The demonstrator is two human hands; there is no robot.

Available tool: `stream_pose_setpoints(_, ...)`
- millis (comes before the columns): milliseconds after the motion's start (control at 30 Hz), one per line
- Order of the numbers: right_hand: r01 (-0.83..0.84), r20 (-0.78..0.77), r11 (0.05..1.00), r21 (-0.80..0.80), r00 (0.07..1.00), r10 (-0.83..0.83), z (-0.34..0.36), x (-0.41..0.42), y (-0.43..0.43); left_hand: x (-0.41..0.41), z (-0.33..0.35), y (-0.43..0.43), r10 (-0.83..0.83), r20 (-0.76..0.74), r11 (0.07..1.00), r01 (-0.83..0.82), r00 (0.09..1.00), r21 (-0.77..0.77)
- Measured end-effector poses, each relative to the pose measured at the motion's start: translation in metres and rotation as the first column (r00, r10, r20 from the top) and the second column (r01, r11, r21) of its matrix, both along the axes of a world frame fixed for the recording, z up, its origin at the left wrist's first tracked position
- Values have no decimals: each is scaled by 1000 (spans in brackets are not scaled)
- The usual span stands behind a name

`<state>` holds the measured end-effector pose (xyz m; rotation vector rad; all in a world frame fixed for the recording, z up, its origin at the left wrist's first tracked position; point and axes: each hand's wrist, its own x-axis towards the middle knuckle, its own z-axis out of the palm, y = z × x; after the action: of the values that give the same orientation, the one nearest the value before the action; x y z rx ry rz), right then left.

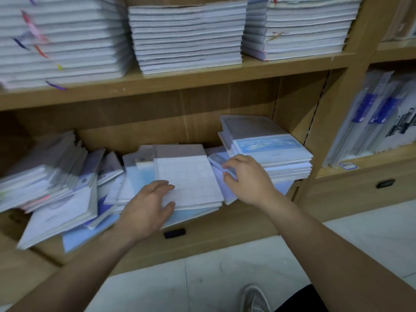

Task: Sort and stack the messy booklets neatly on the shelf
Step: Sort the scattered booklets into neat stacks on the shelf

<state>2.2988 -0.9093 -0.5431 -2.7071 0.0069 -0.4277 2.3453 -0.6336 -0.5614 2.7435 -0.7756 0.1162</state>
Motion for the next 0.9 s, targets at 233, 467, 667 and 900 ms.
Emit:
stream_pose_setpoints(233, -246, -189, 969, 22, 951, 246, -8, 16, 100, 3, -1, 103, 223, -32, 975, -223, 974, 19)
stream_pose_setpoints(467, -307, -247, 941, -145, 932, 266, -29, 41, 155, 9, -14, 146, 252, -75, 968, -251, 965, 15)
stream_pose_setpoints(667, -329, -215, 906, -266, 936, 277, -43, 69, 190, 11, -14, 177, 259, -53, 963, -262, 964, -66)
stream_pose_setpoints(900, -476, -154, 866, -153, 877, 455, -34, 91, 270, 26, -24, 231, 431, -122, 897, -440, 894, -51)
